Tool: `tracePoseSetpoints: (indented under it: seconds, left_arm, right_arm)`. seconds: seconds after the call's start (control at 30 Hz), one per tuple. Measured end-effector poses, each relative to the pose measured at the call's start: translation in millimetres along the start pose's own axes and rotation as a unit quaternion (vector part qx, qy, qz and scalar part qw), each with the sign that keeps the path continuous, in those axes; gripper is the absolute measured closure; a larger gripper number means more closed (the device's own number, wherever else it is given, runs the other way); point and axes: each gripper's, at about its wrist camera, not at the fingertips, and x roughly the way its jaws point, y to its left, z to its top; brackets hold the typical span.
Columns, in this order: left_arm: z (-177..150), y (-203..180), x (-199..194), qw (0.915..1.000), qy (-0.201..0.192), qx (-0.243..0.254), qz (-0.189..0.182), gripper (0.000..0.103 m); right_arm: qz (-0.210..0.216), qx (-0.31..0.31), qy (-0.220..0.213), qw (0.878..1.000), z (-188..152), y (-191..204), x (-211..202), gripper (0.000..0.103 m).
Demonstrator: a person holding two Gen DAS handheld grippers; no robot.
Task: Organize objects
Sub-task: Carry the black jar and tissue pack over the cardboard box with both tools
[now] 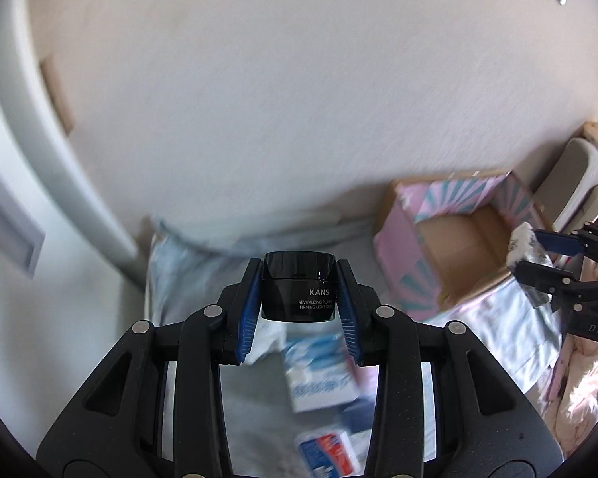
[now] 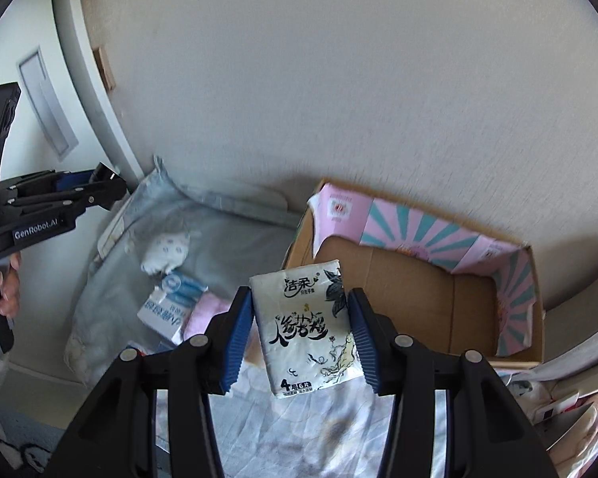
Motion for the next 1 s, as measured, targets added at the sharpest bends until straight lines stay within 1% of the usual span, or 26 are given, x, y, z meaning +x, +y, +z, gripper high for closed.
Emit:
tracePoseSetpoints:
  seconds: [0.07,0.23,0.4,0.5,0.57,0.73,1.0]
  left_arm:
    - [12.8,-15.9,0.9,1.0000,-0.004,0.003,-0.009,0.070]
    - [39.6,-57.5,12.6,0.9993,-0.007,-0.002,-0.038,0.070]
    - [55.7,-101.3,30.2,0.9985,-0.005,0.006,-0.053,0.070]
    - [63.1,-128.2,46.1,0.9982,0.000,0.012,-0.059,0.070]
    - [66.8,-142.0,55.8,0.9979,0.005,0.016,-0.063,0.070]
    - [72.8,-173.3,81.0,0.9973,0.021,0.018,-0.068,0.070]
    - [69.2,-199.4,120.4,0.9964,0.054,0.017,-0.063,0.070]
  right_arm:
    - [-0.003,-0.002,-0.003,1.000,6.6,-9.1,-2.1,0.058]
    - [-0.003,-0.004,-0.008,1.000,21.7,-46.3,-11.3,0.058]
    - [-0.006,0.013,-0.007,1.000,29.7,-89.6,-10.9,0.058]
    - [-0.010,0.016,-0.001,1.000,31.7,-109.1,-7.1,0.058]
    - [-0.017,0.016,0.005,1.000,31.5,-123.7,-1.4,0.058]
    - [-0.020,0.024,0.020,0.999,26.9,-151.5,14.5,0.058]
    - [-0.009,0.025,0.049,0.998,15.5,-182.7,46.8,0.058]
